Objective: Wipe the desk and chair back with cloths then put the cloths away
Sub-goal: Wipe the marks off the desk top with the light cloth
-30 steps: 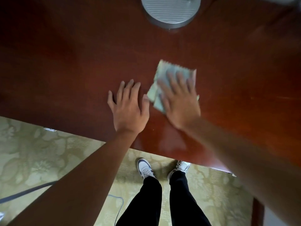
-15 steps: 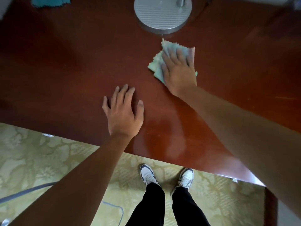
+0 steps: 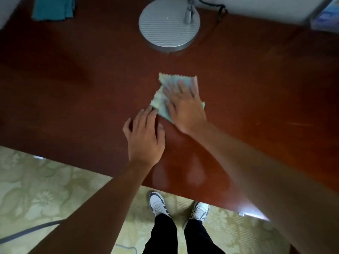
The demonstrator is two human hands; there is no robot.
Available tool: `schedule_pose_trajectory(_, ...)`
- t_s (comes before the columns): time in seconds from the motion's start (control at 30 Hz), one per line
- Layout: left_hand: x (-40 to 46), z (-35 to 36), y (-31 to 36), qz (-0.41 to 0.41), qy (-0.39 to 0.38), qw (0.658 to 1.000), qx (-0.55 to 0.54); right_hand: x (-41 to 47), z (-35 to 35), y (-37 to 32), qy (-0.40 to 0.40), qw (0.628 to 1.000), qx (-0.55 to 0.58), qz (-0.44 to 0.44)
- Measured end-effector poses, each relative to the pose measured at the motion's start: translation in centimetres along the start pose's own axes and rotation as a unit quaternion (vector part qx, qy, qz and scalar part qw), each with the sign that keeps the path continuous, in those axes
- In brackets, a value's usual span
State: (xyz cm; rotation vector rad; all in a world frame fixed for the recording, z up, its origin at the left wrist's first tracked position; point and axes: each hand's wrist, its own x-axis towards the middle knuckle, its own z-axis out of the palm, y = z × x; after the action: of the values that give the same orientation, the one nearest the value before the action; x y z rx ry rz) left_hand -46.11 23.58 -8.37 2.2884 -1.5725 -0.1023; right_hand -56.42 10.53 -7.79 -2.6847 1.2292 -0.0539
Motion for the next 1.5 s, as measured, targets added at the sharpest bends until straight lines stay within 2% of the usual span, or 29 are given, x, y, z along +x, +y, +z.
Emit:
schedule_pose_trajectory(0.1,0.6,0.9,1.3,0.03,-0.018,0.999,0.003,-4.5,0.6,-0.2,0.001,0.998,-0.012,-0.056)
schedule_pose_trajectory(0.17,1.5,1.6,2.7,0.045,-0.033,0.998,0.017,-3.9,0.3,2.1,-0.01,0.998,-0.018,-0.058)
schedule_pose_trajectory(0.33,2.3,2.7,3.9,0.035,-0.029,0.999,0.019,4.3,-1.6,12.7,0.016,0.995,-0.052,0.089)
schedule_pose_trajectory(0.43,2.2,2.7,3.6,0.037,-0.023,0.999,0.013,7.0,-2.3,15.5,0.033,0.989,-0.031,0.138)
schedule_pose_trajectory(0.5,2.4,2.7,3.8,0.037,-0.021,0.999,0.006,6.7,-2.2,14.5,0.038,0.989,-0.025,0.14)
schedule_pose_trajectory(0.57,2.4,2.6,3.9,0.039,-0.015,0.999,-0.006,3.3,-1.6,12.0,0.044,0.994,-0.039,0.093)
schedule_pose_trajectory(0.67,2.3,2.4,3.7,0.042,-0.012,0.999,-0.02,-7.9,0.2,5.3,0.025,0.998,-0.022,-0.046)
schedule_pose_trajectory(0.77,2.3,2.2,3.7,0.045,-0.024,0.998,-0.028,-16.6,1.5,0.5,-0.035,0.995,0.051,-0.083)
schedule_pose_trajectory(0.87,2.3,1.9,3.7,0.041,-0.034,0.997,-0.05,-14.6,0.8,2.1,-0.063,0.988,0.044,-0.131)
schedule_pose_trajectory(0.93,2.4,1.9,3.6,0.029,-0.039,0.997,-0.063,-9.8,0.0,4.2,-0.041,0.993,-0.001,-0.112)
schedule_pose_trajectory(1.03,2.5,1.7,3.9,0.006,-0.034,0.996,-0.077,-2.1,-1.0,6.3,-0.003,0.998,-0.029,0.056)
schedule_pose_trajectory(1.1,2.4,1.7,4.0,-0.002,-0.026,0.995,-0.1,-1.3,-0.5,4.3,-0.014,0.994,-0.039,0.098)
schedule_pose_trajectory(1.23,2.5,1.3,3.9,-0.028,-0.013,0.987,-0.16,-9.3,1.3,-2.7,-0.038,0.999,-0.018,0.008)
schedule_pose_trajectory(1.3,1.7,0.9,4.1,0.002,-0.035,0.985,-0.167,-13.4,2.1,-4.3,-0.042,0.999,0.021,-0.016)
schedule_pose_trajectory(1.37,0.0,0.7,4.6,0.06,-0.055,0.984,-0.158,-15.6,2.6,-4.1,-0.044,0.998,0.016,-0.041)
schedule_pose_trajectory(1.5,-1.3,0.8,7.2,0.09,-0.046,0.984,-0.146,-14.7,1.9,-1.7,-0.064,0.997,0.019,-0.04)
